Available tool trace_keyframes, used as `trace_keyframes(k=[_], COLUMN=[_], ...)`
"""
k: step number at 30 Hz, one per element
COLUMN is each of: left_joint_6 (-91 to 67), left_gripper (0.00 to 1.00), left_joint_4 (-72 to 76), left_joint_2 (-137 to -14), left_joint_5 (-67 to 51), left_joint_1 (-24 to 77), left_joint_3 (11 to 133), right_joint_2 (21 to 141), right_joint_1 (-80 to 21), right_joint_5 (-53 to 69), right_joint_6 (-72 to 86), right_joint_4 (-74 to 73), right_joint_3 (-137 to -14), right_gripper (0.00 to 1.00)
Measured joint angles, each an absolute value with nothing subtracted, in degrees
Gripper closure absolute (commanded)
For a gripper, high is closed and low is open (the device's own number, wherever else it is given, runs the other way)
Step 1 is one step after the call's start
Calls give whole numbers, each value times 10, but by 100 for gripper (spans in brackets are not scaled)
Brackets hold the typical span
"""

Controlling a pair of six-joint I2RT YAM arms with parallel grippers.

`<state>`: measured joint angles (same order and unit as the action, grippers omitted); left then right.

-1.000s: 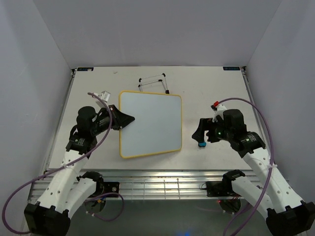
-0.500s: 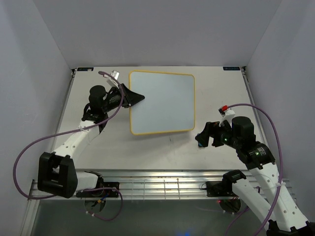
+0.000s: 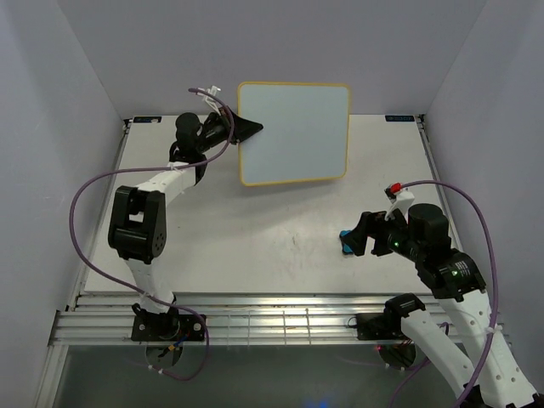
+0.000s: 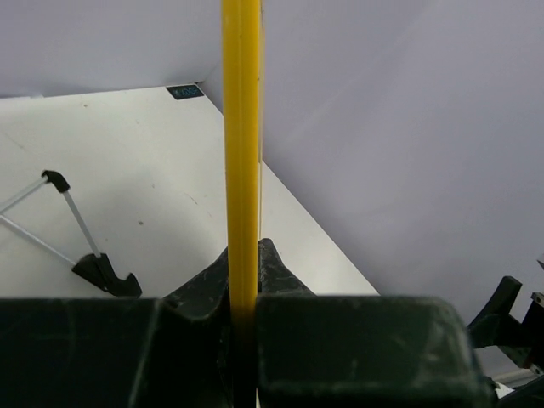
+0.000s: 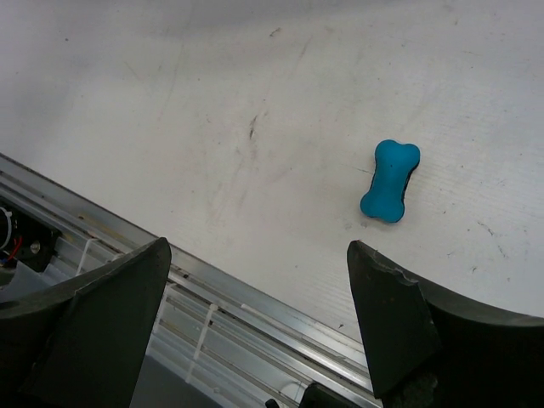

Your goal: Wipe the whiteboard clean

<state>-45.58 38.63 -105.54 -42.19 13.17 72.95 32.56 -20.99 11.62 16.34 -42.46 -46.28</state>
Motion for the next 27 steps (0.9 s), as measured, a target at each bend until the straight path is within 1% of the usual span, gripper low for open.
trace_keyframes(k=[7,13,18,23,27], left_joint_6=[-482,-470,-479,-503,-555], left_gripper=[100,100,100,100,100], left_joint_4=[456,472,504,569,644], left_joint_2=[-1182,-1226,-1264,-1302,-1348], left_joint_5=[-464,-483,-511,-546,-584], left_joint_1=[97,59,33,16,4], left_joint_3=[835,871,925,957,978], right_joint_2=[325,318,316,318,321], right_joint_1=[-210,-210,-210,-210,-210], right_joint_5=[88,75,62,60,60], right_joint_6=[156,147,141,134,129], right_joint_4=[-453,-466,-468,-469,-469], right_joint_3=[-488,-496,-496,-496,-496], right_gripper=[10,10,10,10,10])
